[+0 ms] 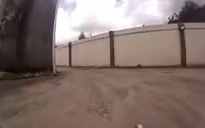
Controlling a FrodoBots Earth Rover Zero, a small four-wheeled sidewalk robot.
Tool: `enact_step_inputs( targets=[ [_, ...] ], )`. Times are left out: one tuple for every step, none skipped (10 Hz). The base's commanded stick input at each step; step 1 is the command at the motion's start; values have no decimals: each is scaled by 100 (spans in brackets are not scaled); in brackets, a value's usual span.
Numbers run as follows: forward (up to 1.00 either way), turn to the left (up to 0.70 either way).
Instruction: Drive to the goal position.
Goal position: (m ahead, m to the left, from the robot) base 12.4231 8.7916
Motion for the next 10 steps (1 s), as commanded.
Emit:
enact_step_inputs(
  targets=[
    [38, 0],
    [38, 0],
    [38, 0],
    [38, 0],
    [38, 0],
    [38, 0],
    [38, 0],
    [38, 0],
    [38, 0],
    [38, 0]
  ],
)
